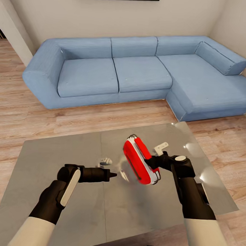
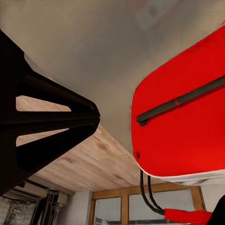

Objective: Turn on the radio receiver that's on the table in the living room.

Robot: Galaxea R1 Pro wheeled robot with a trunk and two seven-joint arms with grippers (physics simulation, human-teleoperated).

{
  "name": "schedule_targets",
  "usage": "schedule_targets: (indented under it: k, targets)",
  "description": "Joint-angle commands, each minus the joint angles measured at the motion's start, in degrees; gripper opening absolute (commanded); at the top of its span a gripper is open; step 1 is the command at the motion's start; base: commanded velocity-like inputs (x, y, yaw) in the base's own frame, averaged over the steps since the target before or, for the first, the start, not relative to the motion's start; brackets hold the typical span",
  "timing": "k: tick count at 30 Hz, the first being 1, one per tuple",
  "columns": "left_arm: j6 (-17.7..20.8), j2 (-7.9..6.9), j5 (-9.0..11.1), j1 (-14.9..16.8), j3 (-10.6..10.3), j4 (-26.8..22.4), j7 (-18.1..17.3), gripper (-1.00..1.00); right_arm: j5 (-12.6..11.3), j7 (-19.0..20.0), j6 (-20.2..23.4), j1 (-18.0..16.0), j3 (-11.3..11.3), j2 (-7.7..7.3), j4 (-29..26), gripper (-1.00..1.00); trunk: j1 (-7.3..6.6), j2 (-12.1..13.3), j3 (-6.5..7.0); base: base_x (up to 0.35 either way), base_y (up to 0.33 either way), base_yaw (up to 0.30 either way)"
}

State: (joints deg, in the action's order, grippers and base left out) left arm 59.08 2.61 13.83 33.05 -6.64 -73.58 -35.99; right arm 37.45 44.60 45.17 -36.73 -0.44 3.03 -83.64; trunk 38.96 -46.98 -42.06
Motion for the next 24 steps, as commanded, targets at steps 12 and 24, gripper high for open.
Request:
schedule_targets:
  k: [12, 24]
  targets:
    - [0.06, -0.06, 0.04, 0.0, 0.24, -0.05, 0.04, -1.0, 0.02, -11.48, -0.68, 0.07, 0.62, -0.16, 5.28, -1.0, 0.0, 0.0, 0.0, 0.0, 0.0, 0.0]
    - [0.07, -0.06, 0.05, 0.0, 0.32, -0.04, 0.29, -1.0, 0.0, -11.42, -0.89, 0.08, 0.7, -0.35, 5.5, -1.0, 0.0, 0.0, 0.0, 0.0, 0.0, 0.0]
